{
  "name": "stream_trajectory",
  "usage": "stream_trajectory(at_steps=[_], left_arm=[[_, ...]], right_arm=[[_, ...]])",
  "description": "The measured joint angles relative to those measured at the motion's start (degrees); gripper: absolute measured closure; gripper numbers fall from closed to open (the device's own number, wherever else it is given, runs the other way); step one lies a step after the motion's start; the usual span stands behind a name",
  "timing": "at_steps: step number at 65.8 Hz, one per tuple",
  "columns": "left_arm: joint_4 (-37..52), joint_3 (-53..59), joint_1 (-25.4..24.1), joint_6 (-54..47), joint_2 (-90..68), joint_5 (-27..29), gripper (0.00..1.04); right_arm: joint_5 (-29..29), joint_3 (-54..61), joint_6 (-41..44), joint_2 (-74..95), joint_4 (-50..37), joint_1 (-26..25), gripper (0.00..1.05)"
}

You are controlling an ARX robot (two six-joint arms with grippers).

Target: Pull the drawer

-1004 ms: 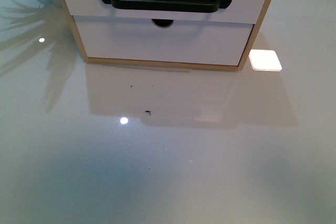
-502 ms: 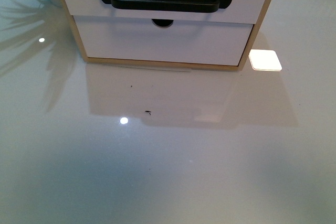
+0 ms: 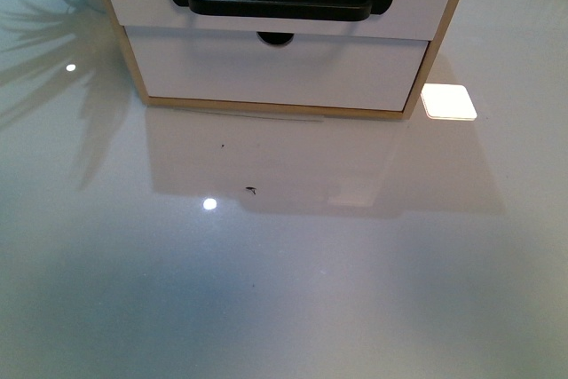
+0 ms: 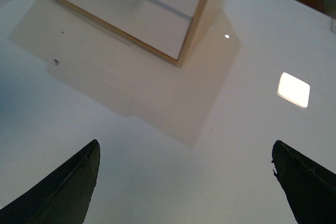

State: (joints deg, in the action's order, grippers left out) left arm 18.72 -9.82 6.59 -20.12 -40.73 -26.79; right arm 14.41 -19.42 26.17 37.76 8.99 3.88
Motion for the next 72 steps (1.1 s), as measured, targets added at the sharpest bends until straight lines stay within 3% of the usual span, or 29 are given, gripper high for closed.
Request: stream_trajectory(at_steps=[10,26,32,49,72], left_arm=[[2.08,-6.93,0.5,-6.43,-16.04,-6.49,0.07],[-2.78,-18.99,1.81,-15.15,-30.73,-12.24,0.07],[-4.85,-23.71,3.13,-19.67,-35.6,-12.04,0.07],[-14.53,-39.78,5.77,-36.54,-51.23,-4.39,0.07],[-21.51,-51.3,7.08,-43.89,-59.34,-1.27,0.07]], right_arm=[[2.84,-6.1,8.13,11.74,-1.92,1.01,0.09],[6.49,-13.97,15.52,26.16,-3.26,1.29,0.09],[7.58,-17.35,17.81,31.17,-3.52,1.68,0.09],[7.26,-29.18,25.11,44.39,-1.88,5.99,0.09],[6.6,-37.0,27.65,53.18,-1.36,10.47,0.09]])
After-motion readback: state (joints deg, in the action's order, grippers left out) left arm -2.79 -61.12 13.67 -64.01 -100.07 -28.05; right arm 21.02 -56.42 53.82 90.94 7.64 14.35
